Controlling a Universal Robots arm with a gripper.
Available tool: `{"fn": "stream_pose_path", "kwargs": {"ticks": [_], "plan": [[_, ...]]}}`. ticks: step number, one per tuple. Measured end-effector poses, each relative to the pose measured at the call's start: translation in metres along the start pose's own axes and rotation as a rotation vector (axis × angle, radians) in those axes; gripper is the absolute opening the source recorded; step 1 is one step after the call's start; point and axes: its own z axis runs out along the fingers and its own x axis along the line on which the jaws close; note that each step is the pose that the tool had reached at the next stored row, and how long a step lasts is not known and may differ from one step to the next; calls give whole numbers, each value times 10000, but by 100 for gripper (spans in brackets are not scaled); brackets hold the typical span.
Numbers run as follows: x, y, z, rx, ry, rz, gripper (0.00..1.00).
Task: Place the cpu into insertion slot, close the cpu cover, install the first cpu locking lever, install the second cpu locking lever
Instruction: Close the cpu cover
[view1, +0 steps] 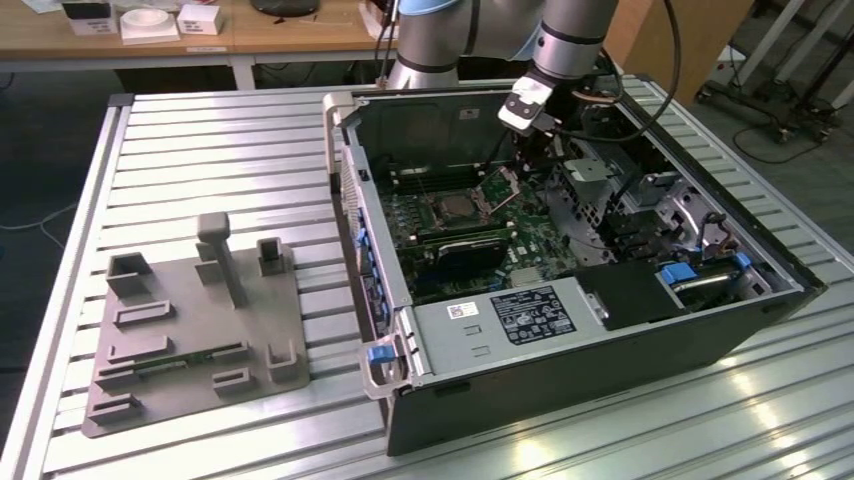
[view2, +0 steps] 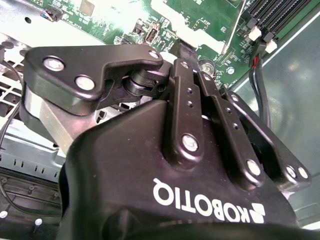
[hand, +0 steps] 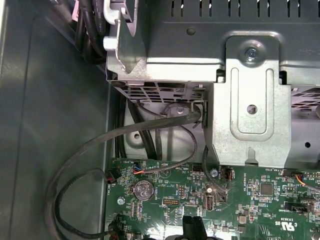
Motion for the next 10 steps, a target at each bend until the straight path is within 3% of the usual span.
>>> {"fn": "stream_pose_path", "kwargs": {"ticks": [5,10], "plan": [[0,-2,1,0,1,-1,10],[3,-78,0,1,0,0,10]]}}
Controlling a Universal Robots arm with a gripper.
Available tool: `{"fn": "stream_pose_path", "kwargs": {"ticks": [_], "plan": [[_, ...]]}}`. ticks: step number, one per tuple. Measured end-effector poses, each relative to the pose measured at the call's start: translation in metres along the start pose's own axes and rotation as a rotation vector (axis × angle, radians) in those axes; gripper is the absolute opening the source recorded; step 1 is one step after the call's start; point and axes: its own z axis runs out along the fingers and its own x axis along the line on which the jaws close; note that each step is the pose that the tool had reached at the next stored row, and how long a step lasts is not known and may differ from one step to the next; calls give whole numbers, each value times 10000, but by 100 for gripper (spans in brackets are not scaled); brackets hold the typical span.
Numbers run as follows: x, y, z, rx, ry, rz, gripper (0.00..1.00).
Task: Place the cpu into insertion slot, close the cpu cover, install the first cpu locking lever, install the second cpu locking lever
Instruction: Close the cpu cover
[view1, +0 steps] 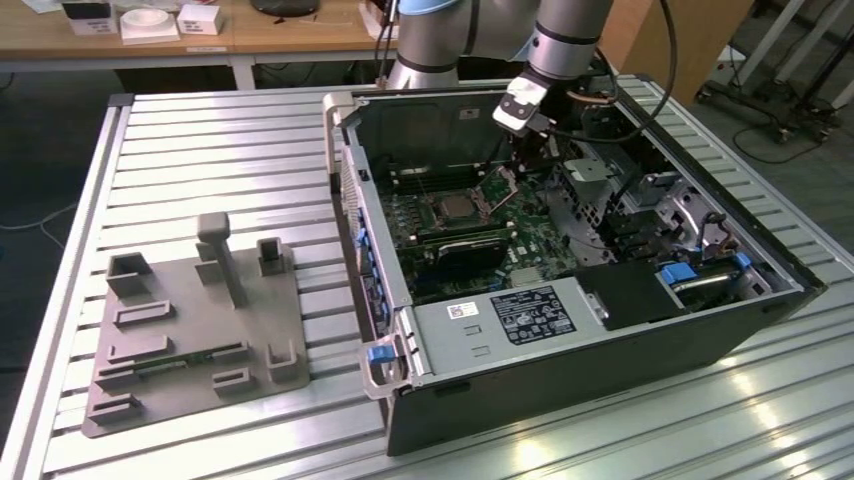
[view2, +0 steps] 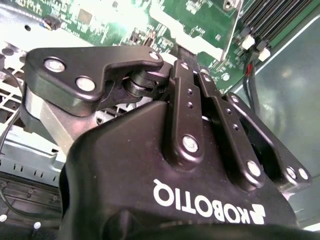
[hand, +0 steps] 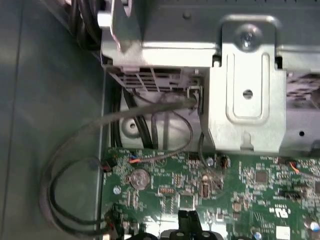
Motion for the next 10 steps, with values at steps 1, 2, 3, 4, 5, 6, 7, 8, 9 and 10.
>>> {"fn": "stream_pose_path", "kwargs": {"ticks": [1,2,3,4,5,6,7,8,9,10], "plan": [[1,-13,0,0,1,0,10],[1,-26,0,0,1,0,10],[1,-40,0,0,1,0,10],[2,-52,0,0,0,0,10],[2,-64,-1,0,0,0,10],[2,-74,-1,0,1,-1,10],[3,-84,-1,0,1,0,10],[3,-94,-1,0,0,1,10],[3,-104,-1,0,0,0,10],[4,-116,-1,0,0,0,10]]}}
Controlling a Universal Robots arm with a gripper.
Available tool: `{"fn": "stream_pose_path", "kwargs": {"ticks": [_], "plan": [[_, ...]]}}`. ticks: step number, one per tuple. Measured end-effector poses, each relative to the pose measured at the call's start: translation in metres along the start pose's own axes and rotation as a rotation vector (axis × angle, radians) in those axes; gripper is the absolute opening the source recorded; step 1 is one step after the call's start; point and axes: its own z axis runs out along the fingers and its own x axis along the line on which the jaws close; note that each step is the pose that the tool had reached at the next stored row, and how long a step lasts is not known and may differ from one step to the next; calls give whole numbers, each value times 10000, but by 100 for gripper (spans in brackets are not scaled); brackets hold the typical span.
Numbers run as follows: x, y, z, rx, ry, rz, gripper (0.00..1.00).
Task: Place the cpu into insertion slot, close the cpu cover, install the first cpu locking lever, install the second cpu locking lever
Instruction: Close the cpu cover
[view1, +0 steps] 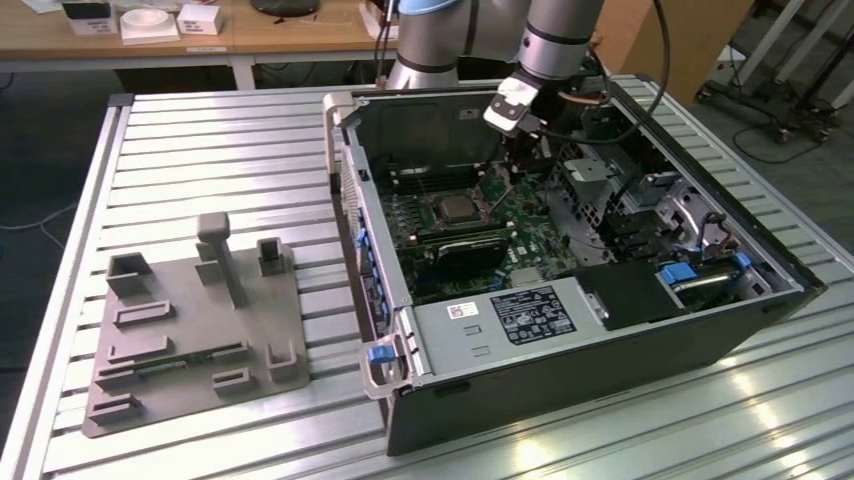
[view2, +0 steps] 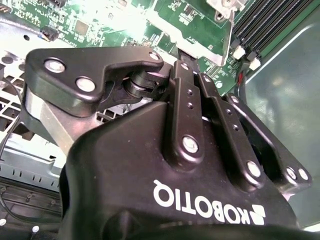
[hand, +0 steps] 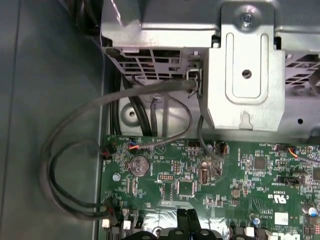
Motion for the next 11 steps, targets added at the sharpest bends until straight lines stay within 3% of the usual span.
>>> {"fn": "stream_pose_path", "kwargs": {"ticks": [11], "plan": [[3,-96,-1,6,0,1,10]]}}
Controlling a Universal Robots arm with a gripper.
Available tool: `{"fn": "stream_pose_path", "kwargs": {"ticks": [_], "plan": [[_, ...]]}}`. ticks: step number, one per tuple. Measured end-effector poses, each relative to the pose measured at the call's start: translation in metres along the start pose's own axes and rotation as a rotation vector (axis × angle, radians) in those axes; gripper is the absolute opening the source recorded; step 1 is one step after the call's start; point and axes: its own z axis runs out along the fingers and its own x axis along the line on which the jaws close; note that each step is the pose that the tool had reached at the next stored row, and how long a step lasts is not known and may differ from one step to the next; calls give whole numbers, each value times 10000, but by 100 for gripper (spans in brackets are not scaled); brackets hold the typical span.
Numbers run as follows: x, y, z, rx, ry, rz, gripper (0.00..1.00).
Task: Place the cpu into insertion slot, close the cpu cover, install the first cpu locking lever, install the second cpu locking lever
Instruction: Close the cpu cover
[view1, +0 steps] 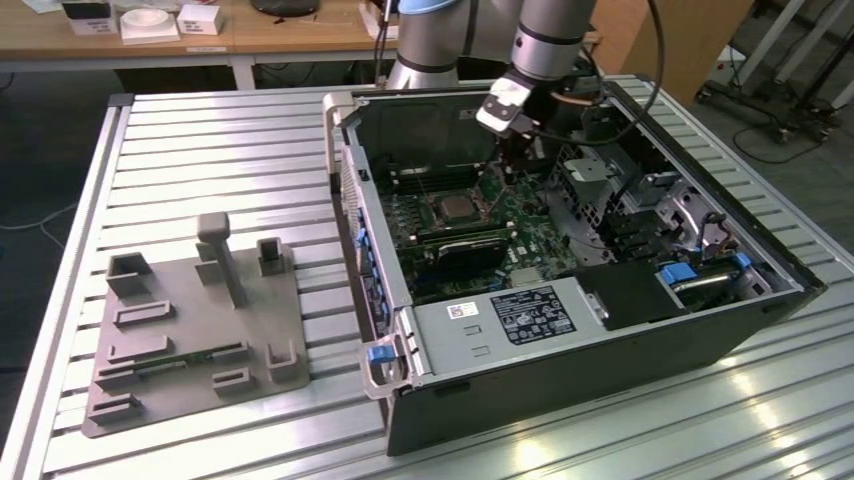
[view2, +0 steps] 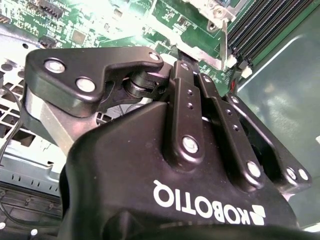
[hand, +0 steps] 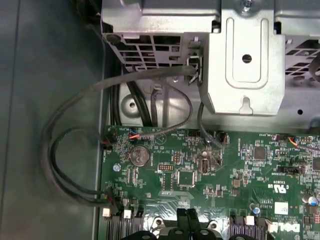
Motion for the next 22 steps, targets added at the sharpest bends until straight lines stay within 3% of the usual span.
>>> {"fn": "stream_pose_path", "kwargs": {"ticks": [22], "plan": [[8,-250,15,3,0,-7,10]]}}
